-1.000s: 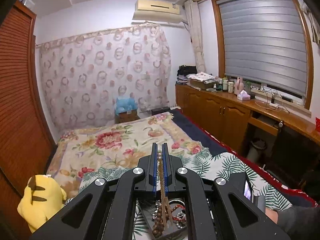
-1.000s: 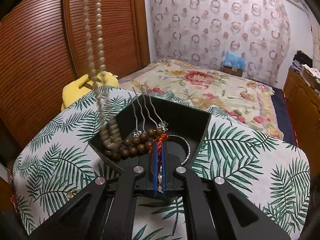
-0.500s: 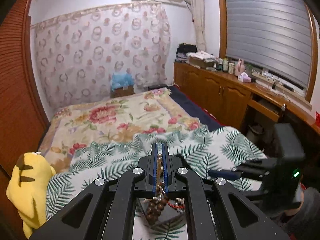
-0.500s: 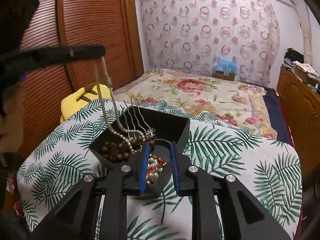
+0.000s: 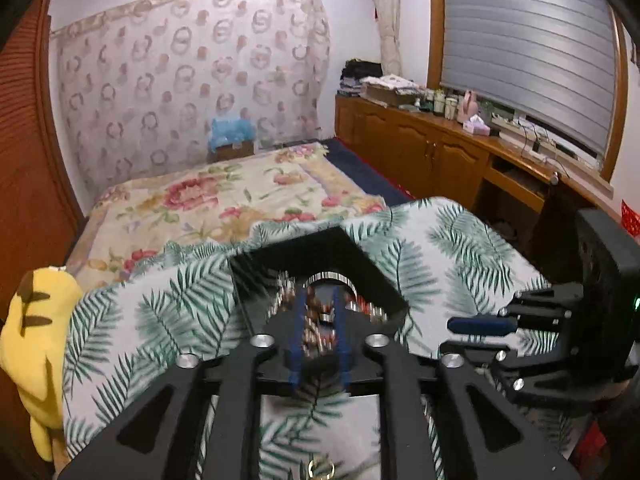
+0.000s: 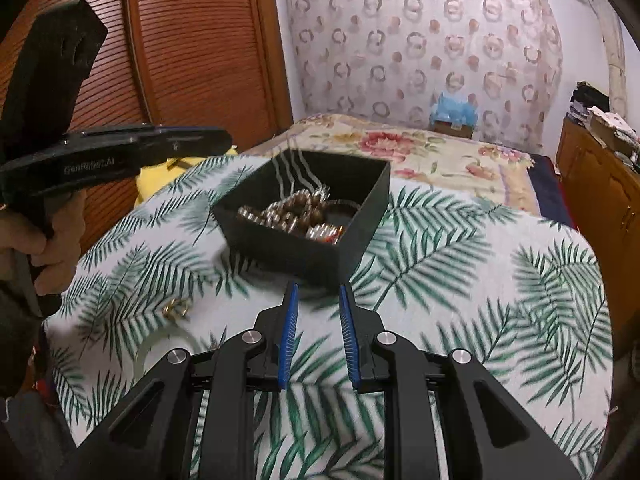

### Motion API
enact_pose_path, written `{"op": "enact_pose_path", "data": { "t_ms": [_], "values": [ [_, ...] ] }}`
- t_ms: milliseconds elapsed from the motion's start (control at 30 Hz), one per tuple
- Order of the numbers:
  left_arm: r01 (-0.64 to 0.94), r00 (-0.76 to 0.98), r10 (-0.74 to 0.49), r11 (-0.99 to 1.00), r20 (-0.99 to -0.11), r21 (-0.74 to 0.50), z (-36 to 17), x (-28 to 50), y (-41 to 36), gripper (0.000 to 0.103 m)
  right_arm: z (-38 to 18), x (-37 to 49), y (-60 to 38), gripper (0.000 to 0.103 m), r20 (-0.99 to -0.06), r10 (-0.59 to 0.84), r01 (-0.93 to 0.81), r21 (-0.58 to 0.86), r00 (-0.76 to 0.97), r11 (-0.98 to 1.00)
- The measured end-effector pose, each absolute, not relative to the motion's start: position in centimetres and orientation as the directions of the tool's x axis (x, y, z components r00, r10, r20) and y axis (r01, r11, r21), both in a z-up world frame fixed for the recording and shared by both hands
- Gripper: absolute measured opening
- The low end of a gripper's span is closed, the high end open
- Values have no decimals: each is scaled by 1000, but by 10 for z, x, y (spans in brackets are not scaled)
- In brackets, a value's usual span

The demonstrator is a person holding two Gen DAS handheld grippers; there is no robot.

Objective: Organize jewelry
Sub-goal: 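Open the left gripper inside the box, releasing the pearl necklace, then move the left gripper to the jade bangle while the right gripper approaches the silver chain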

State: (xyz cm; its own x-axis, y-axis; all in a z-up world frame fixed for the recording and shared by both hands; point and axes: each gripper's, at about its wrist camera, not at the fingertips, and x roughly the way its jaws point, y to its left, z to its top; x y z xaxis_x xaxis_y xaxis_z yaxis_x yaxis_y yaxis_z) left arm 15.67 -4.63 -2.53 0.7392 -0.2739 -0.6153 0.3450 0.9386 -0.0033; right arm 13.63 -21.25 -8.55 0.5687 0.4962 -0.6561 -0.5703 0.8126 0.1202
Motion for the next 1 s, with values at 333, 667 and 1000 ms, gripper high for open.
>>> {"op": "enact_pose_path", "data": {
  "t_ms": [333, 667, 1000],
  "values": [
    [359, 706, -264, 933, -658, 10, -55, 113, -42, 81, -100, 105, -213, 23, -684, 485, -570, 122, 545, 812],
    [383, 610, -279, 923, -741, -32, -94, 87, -48, 90, -109, 92, -218, 23, -697, 477, -554, 137, 535, 821],
    [398, 585, -274, 917, -763, -24, -108, 76, -58, 90, -106, 84, -215, 23, -695, 484, -560, 140, 532, 817]
  ]
}}
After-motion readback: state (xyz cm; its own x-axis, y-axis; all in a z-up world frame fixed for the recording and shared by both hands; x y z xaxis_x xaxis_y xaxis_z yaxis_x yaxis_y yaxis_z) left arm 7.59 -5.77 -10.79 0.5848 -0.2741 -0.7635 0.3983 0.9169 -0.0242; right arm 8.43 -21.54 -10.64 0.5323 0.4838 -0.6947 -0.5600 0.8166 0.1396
